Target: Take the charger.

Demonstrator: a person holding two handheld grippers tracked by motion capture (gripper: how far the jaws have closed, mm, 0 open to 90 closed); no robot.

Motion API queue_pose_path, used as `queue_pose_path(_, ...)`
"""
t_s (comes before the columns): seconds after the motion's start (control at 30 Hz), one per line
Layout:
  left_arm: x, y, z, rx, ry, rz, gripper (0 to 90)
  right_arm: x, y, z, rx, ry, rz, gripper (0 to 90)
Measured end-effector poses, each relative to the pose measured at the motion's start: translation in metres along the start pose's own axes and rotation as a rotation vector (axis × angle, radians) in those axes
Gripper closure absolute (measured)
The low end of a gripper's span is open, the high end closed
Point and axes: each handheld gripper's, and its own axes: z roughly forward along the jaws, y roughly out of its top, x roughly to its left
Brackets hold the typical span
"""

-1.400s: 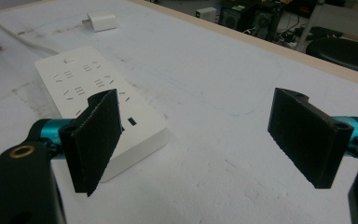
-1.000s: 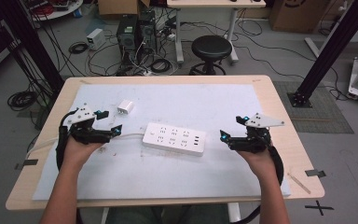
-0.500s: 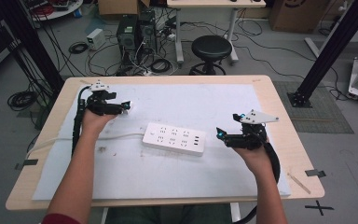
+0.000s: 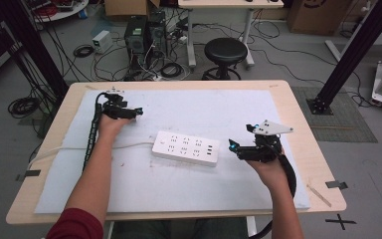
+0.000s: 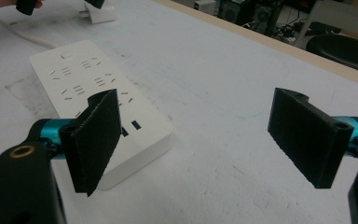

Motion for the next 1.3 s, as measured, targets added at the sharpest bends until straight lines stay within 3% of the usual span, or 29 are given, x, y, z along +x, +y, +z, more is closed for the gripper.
queue_pose_path(0.37,-0.001,-0.006,0.008,0.067,0.025,0.023,21.1,-0.001,0.002,-0.001,0.0,-0.008,-0.007,17.6)
queue_pose_path(0.5,0.001,-0.008,0.009,0.076,0.023,0.013,22.9,-0.001,0.003,0.0,0.003,-0.006,-0.004,17.6)
queue_pose_path(0.87,0.002,-0.008,0.008,0.074,0.018,0.018,35.9,-0.001,0.003,0.0,0.005,-0.01,-0.004,17.5)
queue_pose_path(0.93,0.002,-0.008,0.007,0.074,0.026,0.024,42.2,-0.002,0.004,0.0,0.004,-0.009,-0.007,17.5)
queue_pose_path(1.2,0.002,-0.008,0.004,0.089,0.02,0.047,42.4,-0.003,0.005,0.0,0.007,-0.004,0.0,17.6)
queue_pose_path(1.3,-0.001,-0.006,-0.006,0.06,0.003,0.045,42.4,-0.004,0.005,0.0,0.005,0.002,0.001,17.5)
